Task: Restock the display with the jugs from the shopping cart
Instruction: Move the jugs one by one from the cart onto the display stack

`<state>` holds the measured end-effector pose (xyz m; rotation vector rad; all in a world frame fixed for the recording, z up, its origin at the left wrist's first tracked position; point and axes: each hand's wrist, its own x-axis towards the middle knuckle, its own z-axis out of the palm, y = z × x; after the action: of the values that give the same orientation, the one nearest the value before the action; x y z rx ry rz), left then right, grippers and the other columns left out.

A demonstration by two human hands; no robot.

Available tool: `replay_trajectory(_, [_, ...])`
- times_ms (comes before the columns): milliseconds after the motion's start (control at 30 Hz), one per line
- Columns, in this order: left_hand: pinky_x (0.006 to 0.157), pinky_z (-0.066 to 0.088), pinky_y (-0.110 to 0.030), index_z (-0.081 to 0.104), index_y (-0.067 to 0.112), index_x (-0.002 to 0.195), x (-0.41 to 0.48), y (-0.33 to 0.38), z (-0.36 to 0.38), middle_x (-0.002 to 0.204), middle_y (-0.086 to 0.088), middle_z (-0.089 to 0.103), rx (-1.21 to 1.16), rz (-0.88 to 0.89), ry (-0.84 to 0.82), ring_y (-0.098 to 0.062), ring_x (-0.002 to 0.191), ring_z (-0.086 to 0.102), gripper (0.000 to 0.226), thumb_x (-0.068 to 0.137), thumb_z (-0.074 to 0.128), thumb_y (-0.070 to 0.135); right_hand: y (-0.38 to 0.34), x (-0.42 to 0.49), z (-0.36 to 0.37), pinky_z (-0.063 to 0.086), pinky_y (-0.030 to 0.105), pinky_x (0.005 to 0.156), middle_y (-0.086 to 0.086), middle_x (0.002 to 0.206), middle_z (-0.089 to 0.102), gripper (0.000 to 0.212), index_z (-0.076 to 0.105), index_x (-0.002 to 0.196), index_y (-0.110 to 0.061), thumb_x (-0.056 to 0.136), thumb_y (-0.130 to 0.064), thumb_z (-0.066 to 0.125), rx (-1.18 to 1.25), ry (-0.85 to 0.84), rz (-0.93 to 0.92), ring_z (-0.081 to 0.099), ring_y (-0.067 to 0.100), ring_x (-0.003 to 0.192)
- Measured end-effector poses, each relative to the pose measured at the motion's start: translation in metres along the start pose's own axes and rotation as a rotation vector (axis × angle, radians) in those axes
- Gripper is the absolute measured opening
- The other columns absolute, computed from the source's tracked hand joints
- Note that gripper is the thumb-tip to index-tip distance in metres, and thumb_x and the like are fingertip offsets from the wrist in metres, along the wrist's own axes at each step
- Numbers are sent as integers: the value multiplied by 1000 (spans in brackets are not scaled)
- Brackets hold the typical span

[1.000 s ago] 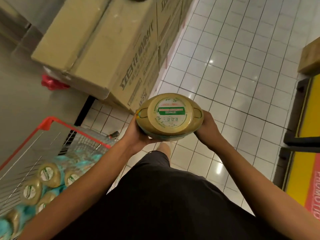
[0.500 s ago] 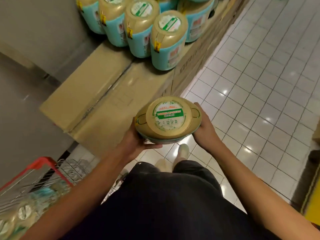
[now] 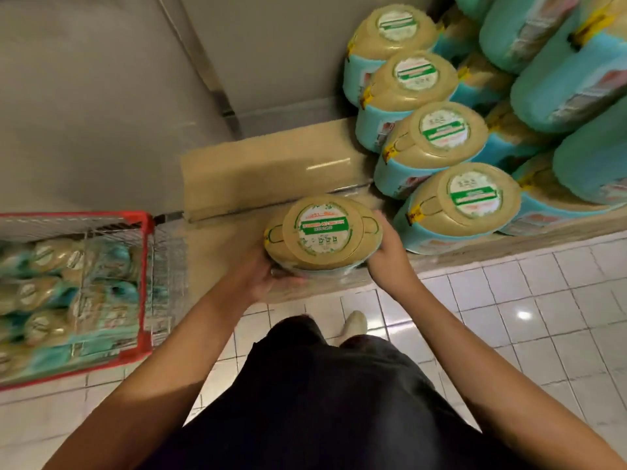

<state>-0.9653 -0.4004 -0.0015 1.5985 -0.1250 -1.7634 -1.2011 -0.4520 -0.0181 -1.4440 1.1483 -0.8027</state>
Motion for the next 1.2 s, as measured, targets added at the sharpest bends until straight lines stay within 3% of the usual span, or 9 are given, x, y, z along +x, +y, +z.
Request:
replay_trajectory(167, [81,64,-55,73,25,111,-1,1,4,96,-5,81,-100,58,116,-28,85,78,24,107,51,34,2,37,3,53,49,100,11,111,67,21,64,110,-12,96,3,60,-78,-120,34,64,29,111])
replay_trajectory(300, [86,62,-57,71,22,113,1,-1,7,94,-4,81,-163,42,188,-29,95,74,26,110,47,33,-6,43,3,45,13,97,11,126,58,33,57,120,-21,91,-8,69,-86,-64,103,57,-5,111])
replay_trajectory(400, [70,65,-48,71,20,109,4,-1,13,100,-7,78,-157,51,198,-29,97,72,29,111,44,28,-4,28,14,43,3,85,8,128,60,34,51,115,-29,89,-15,68,53,76,287,57,-16,101])
replay_trajectory(567, [80,64,-55,77,21,91,17,22,14,82,-10,55,-64,93,133,-25,72,56,37,108,45,18,2,28,39,47,50,115,8,139,65,34,61,129,-29,98,-18,58,376,177,501,61,26,131])
replay_trajectory(633, [93,59,-59,71,17,105,27,40,15,65,-14,59,-2,124,92,-11,52,58,26,108,46,13,1,48,47,53,50,107,6,129,72,34,66,132,-25,100,-19,57,512,223,516,66,27,123])
replay_trajectory(700, [97,56,-61,65,13,115,42,64,18,87,-40,55,4,129,114,-18,48,68,24,111,41,17,-2,71,56,53,41,94,4,120,75,36,67,133,-23,100,-15,53,630,279,500,67,23,113])
replay_trajectory(800, [84,62,-57,66,13,114,72,105,23,119,-38,61,-7,74,171,-49,91,68,35,112,37,33,-9,107,66,55,36,92,6,119,75,38,64,136,-17,103,-10,48,687,355,478,67,22,111])
replay_trajectory(933, [56,64,-41,68,19,112,115,154,28,113,-21,76,1,61,162,-30,77,79,47,109,38,55,-17,168,70,51,48,111,17,133,69,40,56,143,-4,106,-10,43,669,404,477,64,33,126])
replay_trajectory(1200, [43,59,-46,59,17,96,162,226,34,89,-11,66,-34,112,224,-35,74,69,45,105,45,59,-30,243,87,43,55,118,22,142,62,40,52,146,-1,109,-11,41,686,480,445,58,34,135])
